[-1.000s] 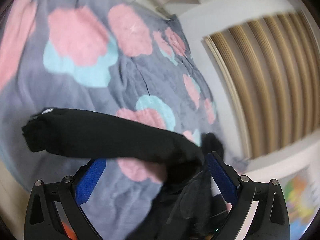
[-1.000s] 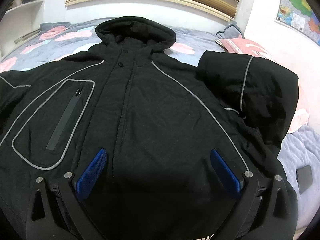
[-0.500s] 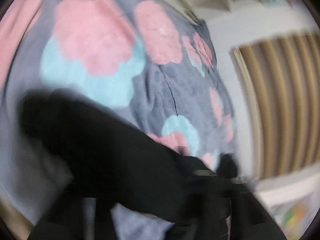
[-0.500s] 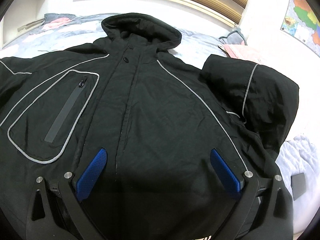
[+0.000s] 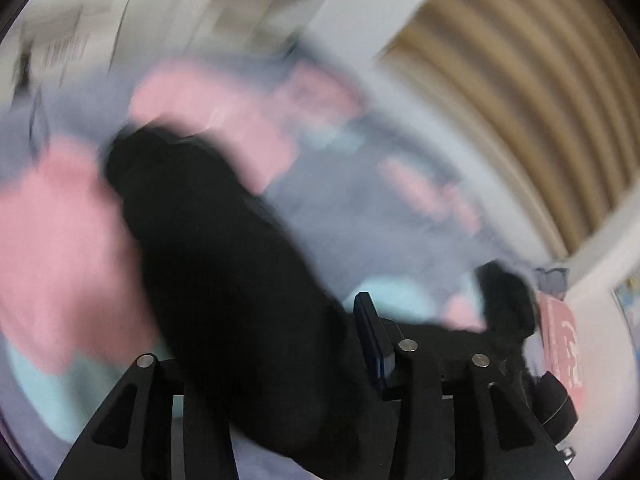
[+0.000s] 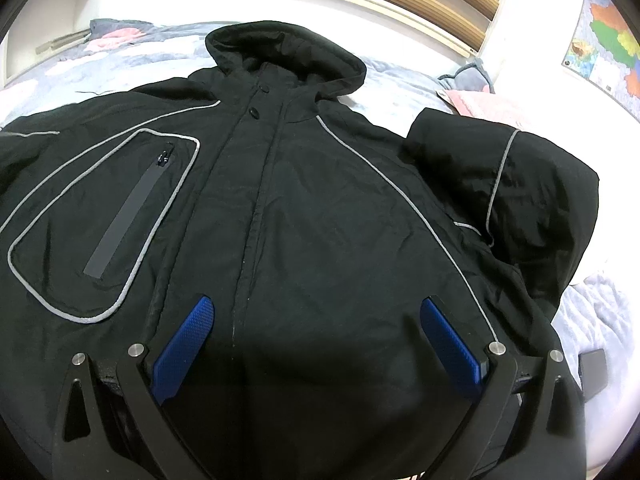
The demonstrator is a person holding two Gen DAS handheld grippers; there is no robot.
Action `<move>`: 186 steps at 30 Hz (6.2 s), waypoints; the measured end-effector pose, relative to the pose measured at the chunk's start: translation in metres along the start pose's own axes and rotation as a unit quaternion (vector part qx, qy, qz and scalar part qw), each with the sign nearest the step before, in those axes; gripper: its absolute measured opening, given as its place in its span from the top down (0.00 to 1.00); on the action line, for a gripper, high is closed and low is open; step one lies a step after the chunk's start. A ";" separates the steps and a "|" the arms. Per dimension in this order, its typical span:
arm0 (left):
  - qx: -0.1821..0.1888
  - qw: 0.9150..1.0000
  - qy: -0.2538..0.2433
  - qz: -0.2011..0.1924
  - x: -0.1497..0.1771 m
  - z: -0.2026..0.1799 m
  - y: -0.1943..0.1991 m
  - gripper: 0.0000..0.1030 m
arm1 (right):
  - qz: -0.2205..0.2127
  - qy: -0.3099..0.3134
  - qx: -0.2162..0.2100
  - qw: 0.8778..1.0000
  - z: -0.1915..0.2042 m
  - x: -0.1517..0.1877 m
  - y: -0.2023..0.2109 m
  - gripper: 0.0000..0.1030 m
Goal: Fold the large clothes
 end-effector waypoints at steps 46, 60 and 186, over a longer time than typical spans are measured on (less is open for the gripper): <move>0.099 0.881 -0.430 0.170 0.245 -0.457 -0.105 0.32 | 0.053 -0.088 -0.060 0.993 -0.089 -0.007 0.054 0.00; 0.293 0.890 -0.312 0.160 0.202 -0.440 -0.027 0.28 | 0.154 -0.133 -0.238 0.950 -0.019 -0.043 0.034 0.00; 0.185 0.893 -0.403 0.081 0.251 -0.661 -0.041 0.35 | -0.037 -0.191 -0.208 0.959 -0.345 -0.178 0.054 0.65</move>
Point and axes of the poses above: each gripper's, at about its wrist camera, not at the fingertips, and y roughly against the way its jaws point, z to its left, x to its underside, the point moved 7 cm from there along -y, roughly the way its jaws point, and after that the axes turned 13 degrees about -y, right-handed, at the moved point
